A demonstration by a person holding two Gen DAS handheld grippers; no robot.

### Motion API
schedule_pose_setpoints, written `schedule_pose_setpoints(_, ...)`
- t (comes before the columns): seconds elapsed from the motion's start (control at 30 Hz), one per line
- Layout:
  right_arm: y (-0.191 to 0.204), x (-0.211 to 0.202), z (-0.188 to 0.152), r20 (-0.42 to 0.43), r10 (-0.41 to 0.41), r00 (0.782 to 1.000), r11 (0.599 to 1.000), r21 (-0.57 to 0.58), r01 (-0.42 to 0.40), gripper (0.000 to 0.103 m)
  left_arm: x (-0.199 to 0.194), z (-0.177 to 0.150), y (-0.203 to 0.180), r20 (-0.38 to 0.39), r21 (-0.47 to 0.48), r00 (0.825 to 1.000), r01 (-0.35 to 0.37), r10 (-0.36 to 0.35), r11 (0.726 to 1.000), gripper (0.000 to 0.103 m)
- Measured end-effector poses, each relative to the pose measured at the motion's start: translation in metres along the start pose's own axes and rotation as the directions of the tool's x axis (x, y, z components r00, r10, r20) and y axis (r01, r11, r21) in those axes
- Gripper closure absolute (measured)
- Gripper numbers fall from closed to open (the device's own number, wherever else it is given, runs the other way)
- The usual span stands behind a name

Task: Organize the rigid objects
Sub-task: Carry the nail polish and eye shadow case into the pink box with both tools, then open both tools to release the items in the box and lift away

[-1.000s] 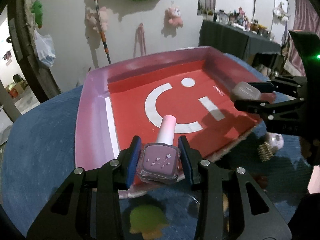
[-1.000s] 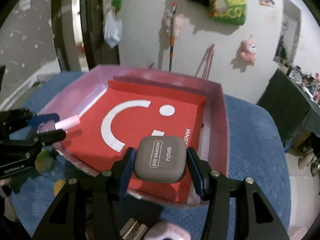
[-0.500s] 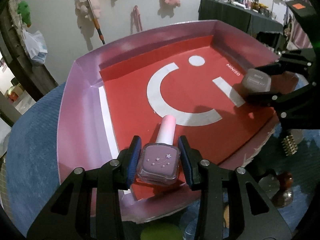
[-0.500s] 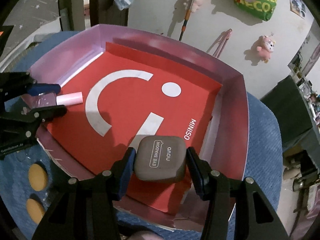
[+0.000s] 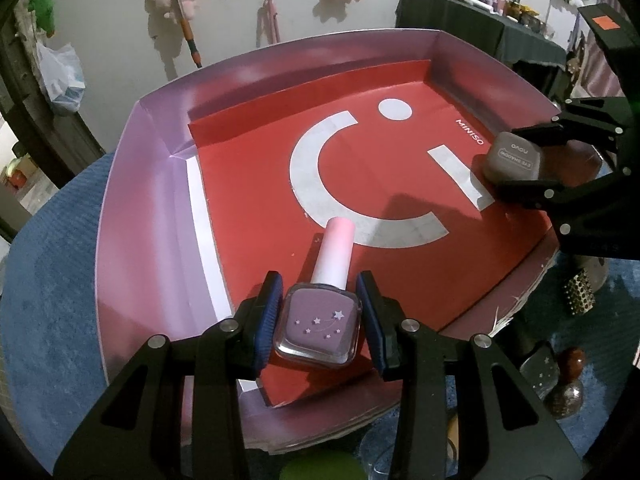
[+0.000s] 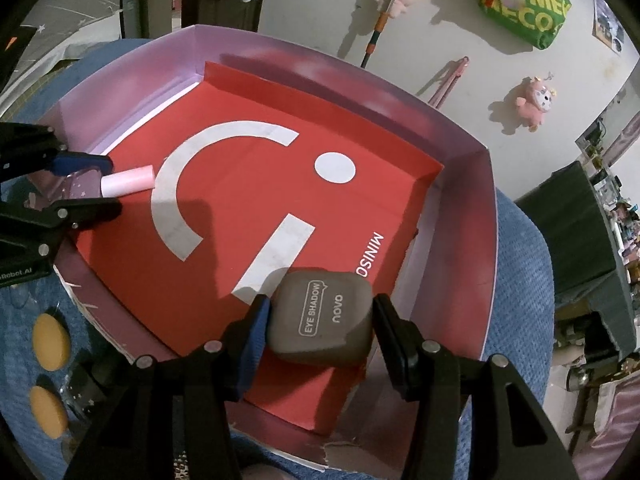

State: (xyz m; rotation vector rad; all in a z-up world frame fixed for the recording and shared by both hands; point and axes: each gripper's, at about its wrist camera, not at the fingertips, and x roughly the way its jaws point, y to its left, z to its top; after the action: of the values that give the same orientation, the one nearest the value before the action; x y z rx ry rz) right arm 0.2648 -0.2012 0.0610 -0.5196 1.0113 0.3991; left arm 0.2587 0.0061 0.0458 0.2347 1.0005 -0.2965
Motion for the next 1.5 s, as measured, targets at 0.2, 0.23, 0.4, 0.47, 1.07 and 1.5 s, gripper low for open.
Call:
schedule_pose_setpoints(0.2, -0.002, 0.001, 0.002, -0.011, 0.006, 1.000, 1.000, -0.013, -0.006, 0.048, 0.003, 0.002, 0.003, -0.032, 0.014, 0.999, 0.017, -0.017, 1.000, 0.067)
schedule_pose_setpoints(0.23, -0.002, 0.001, 0.002, -0.014, 0.007, 1.000, 1.000, -0.015, -0.007, 0.047, 0.003, 0.002, 0.002, -0.034, 0.017, 0.999, 0.017, -0.016, 1.000, 0.067)
schedule_pose_setpoints(0.4, -0.001, 0.001, 0.004, -0.022, 0.009, 1.000, 1.000, -0.025, -0.010, 0.047, 0.003, 0.001, 0.002, -0.033, 0.019, 0.999, 0.013, -0.012, 1.000, 0.065)
schedule_pose_setpoints(0.47, 0.000, 0.001, 0.004, -0.021, 0.008, 1.000, 1.000, -0.024, -0.008, 0.047, 0.003, 0.002, 0.001, -0.031, 0.019, 0.999, 0.013, -0.013, 1.000, 0.065)
schedule_pose_setpoints(1.07, 0.000, 0.003, 0.004, -0.028, 0.013, 1.000, 0.999, -0.033, -0.014, 0.046, -0.002, 0.006, 0.007, -0.001, -0.021, 0.999, 0.038, -0.038, 0.999, 0.057)
schedule_pose_setpoints(1.5, -0.006, -0.038, 0.002, 0.082, 0.038, 0.996, 0.998, 0.037, -0.041, 0.019, -0.066, 0.001, 0.003, 0.187, -0.068, 0.982, 0.051, -0.038, 0.996, 0.030)
